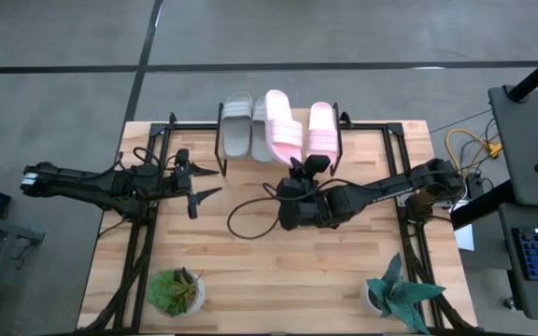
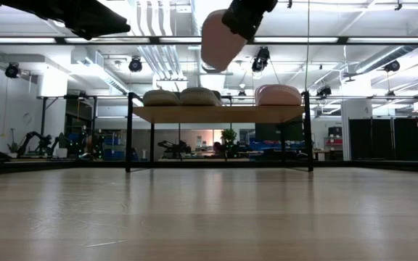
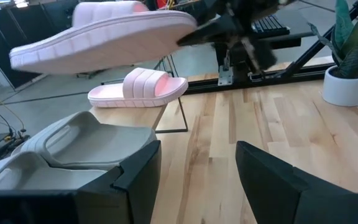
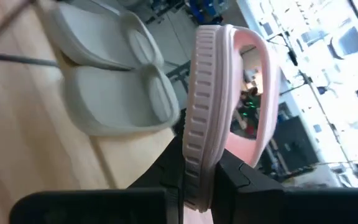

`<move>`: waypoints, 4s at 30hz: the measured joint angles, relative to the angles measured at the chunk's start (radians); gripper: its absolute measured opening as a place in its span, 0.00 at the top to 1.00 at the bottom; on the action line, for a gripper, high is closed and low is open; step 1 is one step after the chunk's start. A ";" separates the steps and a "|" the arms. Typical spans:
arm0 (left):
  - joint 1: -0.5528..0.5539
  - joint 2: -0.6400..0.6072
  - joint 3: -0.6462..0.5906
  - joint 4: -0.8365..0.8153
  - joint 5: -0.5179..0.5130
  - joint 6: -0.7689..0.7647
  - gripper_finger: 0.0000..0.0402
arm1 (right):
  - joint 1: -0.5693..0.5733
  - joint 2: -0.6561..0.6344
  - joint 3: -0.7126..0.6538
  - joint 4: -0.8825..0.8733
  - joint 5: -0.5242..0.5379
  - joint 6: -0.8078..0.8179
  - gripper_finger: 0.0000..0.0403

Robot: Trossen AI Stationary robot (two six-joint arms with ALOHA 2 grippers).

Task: Pick and place slides into the shelf
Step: Put the pink slipper onto the shelf

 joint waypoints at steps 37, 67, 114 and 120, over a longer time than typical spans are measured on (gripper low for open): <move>0.000 -0.043 -0.001 0.001 0.000 0.000 0.52 | 0.246 0.192 0.591 -0.901 -0.415 0.687 0.93; 0.000 -0.038 -0.001 0.001 0.000 0.000 0.52 | 0.234 0.262 0.706 -0.898 -0.328 0.546 0.93; 0.043 0.567 0.150 0.543 0.048 0.892 0.53 | 0.331 0.228 0.681 -0.897 -0.310 0.420 0.93; 0.043 0.600 0.166 0.544 0.038 0.919 0.73 | 0.332 0.228 0.681 -0.900 -0.310 0.415 0.93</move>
